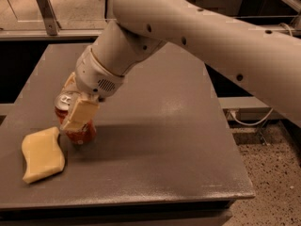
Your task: Move coke can near sponge
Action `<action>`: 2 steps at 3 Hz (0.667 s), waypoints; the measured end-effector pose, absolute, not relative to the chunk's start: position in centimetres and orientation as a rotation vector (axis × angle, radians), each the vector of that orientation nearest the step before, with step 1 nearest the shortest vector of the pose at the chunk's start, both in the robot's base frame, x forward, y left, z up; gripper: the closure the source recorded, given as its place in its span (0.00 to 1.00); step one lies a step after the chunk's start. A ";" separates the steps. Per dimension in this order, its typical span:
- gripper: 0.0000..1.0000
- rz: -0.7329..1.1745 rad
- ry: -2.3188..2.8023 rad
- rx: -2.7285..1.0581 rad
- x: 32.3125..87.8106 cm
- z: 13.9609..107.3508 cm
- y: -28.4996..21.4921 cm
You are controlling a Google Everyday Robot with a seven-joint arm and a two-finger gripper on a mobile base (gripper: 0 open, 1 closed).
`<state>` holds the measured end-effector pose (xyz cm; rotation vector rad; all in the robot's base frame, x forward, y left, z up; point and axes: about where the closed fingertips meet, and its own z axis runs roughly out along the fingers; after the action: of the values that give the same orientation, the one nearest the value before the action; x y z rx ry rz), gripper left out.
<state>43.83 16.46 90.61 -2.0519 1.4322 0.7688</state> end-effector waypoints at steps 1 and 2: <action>0.59 0.768 1.429 -2.056 43.7 90.7 16.6; 0.36 0.767 1.425 -2.060 43.5 90.7 16.7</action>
Offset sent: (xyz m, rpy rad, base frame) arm -0.0014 0.0012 0.0004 -0.0008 -0.0015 0.0032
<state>43.51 16.73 90.71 -2.0598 1.4248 0.7671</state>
